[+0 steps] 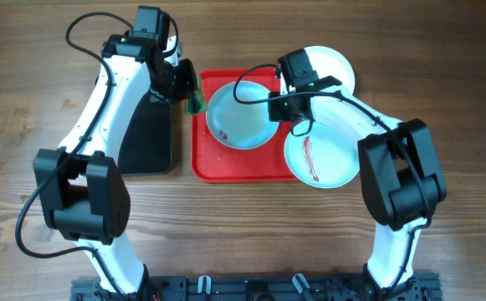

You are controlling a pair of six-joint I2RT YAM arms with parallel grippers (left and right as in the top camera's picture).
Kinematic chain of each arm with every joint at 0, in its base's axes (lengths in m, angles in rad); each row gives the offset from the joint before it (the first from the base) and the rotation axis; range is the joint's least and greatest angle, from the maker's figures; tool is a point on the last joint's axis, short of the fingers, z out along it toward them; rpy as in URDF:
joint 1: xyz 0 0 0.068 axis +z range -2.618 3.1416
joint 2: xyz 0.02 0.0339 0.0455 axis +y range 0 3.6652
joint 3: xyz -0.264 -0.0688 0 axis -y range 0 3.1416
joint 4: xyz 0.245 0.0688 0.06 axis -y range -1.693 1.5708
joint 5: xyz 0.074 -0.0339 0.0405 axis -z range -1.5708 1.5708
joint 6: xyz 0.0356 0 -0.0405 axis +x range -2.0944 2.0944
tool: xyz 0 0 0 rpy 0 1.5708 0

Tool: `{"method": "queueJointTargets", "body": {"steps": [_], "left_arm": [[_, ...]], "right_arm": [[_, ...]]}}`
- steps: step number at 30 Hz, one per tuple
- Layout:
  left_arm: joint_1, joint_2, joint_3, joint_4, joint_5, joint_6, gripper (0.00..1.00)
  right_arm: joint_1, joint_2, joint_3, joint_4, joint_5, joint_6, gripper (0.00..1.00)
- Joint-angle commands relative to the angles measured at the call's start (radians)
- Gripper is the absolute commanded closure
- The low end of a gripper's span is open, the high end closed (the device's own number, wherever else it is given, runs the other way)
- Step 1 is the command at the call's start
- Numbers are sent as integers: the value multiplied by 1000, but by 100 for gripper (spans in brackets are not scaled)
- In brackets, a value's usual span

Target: Clean dirty plates on tray and stack at the side

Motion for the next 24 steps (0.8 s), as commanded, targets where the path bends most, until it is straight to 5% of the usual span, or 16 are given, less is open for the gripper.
{"method": "queueJointTargets", "body": {"steps": [1, 9, 24], "left_arm": [[-3, -15, 3, -2, -2, -2, 96], [-3, -15, -8, -2, -2, -26, 96], [-121, 80, -8, -15, -46, -170, 96]], "right_arm": [[15, 43, 11, -22, 14, 270, 96], [66, 46, -2, -104, 6, 513, 96], [103, 46, -2, -73, 6, 502, 96]]}}
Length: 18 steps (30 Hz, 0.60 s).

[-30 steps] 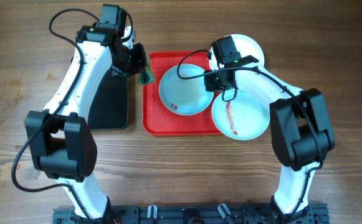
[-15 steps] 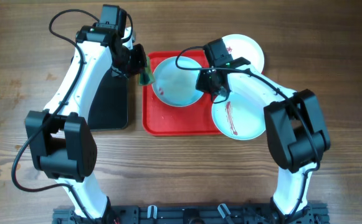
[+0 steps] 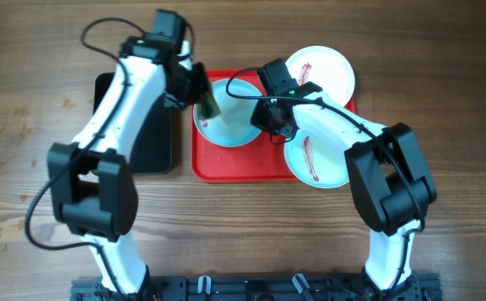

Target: Clean dirty plates on tray and stack at the side

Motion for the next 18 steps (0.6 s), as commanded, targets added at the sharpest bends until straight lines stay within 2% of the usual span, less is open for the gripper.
{"method": "queueJointTargets", "body": {"steps": [1, 6, 18], "left_arm": [[-41, 48, -7, -32, -71, -82, 96], [-42, 63, -36, -50, -122, -170, 96], [-69, 63, -212, 150, -118, -214, 96]], "right_arm": [[2, 45, -11, 0, 10, 11, 96], [-2, 45, -11, -1, 2, -8, 96], [-2, 45, -11, 0, -6, -11, 96]]}}
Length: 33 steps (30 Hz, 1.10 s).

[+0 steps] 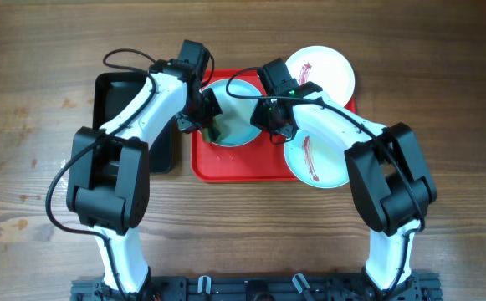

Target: Clean dirty plates on tray and stack at the side

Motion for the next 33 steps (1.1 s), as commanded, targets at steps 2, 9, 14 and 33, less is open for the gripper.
{"method": "queueJointTargets", "body": {"steps": [2, 9, 14, 33], "left_arm": [[-21, 11, -52, 44, -18, -26, 96], [-31, 11, -107, 59, -150, -113, 96], [-31, 11, -124, 102, -245, -186, 96], [-97, 12, -124, 333, -113, 277, 96]], "right_arm": [[-2, 45, -11, -2, -4, -10, 96], [-2, 45, -11, -2, -4, -14, 96], [-2, 45, -11, -2, -3, -14, 96], [-2, 45, -11, -2, -3, -37, 96]]}}
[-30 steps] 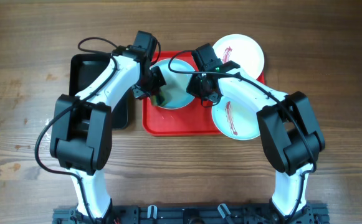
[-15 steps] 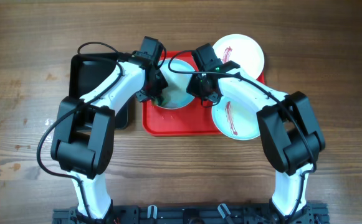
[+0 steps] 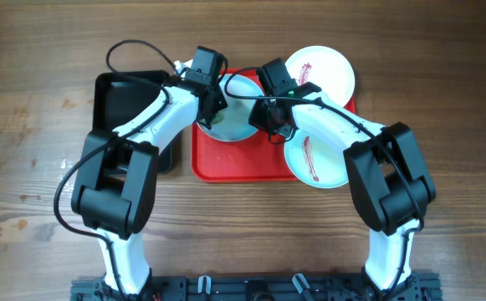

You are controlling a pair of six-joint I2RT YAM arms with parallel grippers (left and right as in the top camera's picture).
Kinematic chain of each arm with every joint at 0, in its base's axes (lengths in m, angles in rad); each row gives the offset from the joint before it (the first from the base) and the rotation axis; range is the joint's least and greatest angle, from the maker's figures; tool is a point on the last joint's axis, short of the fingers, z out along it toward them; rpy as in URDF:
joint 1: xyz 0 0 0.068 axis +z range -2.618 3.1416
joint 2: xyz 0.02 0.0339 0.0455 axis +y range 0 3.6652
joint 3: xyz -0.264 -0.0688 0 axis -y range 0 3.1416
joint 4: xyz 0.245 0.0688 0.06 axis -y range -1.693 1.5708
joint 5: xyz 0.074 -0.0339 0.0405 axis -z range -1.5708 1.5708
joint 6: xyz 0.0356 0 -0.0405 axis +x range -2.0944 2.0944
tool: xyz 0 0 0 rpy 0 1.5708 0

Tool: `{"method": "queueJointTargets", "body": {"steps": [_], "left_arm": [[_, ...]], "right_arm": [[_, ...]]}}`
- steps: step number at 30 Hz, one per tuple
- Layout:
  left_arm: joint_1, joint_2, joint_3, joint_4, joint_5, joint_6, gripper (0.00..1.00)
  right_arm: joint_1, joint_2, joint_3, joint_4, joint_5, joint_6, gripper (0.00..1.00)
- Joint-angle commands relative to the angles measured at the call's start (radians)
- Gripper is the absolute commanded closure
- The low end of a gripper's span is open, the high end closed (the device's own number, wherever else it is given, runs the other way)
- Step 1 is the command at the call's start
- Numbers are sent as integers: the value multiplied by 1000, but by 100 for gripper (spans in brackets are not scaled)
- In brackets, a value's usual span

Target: Clean dirty plates on tray and stack at the side

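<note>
A light blue plate (image 3: 236,121) lies in the red tray (image 3: 243,167). My left gripper (image 3: 212,117) is over the plate's left part, shut on a green sponge (image 3: 213,126) that is pressed down onto the plate and mostly hidden under the fingers. At the plate's right rim my right gripper (image 3: 269,119) appears shut on the edge. Two white plates with red smears sit on the tray's right side, one at the back (image 3: 322,68) and one at the front (image 3: 322,163).
A black tray (image 3: 130,104) lies on the wooden table left of the red tray, partly under my left arm. My right arm crosses above the front white plate. Cables loop over both arms near the red tray's back edge.
My left gripper with the sponge has shifted a little towards the back and right on the blue plate's left part. The right gripper and the plates have not moved.
At first my left gripper held the sponge at the red tray's left edge, beside the blue plate, with the right gripper at the plate's right rim. Then plate and right gripper stood further left and the sponge was over the plate. Since then the sponge has changed spots on it.
</note>
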Motion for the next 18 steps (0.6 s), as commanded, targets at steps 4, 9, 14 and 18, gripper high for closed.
{"method": "queueJointTargets", "body": {"steps": [4, 9, 14, 18], "left_arm": [[-41, 25, -14, -71, 323, 309, 96], [-29, 25, -14, -78, 599, 391, 96], [-12, 25, -13, -79, 619, 390, 96], [2, 24, -13, -58, 576, 377, 96]], "right_arm": [[-2, 40, -11, -16, 16, -35, 96], [-2, 40, -11, -16, 16, -35, 96], [-2, 40, -11, -16, 17, -36, 96], [-2, 40, -11, -16, 17, -37, 96]]}}
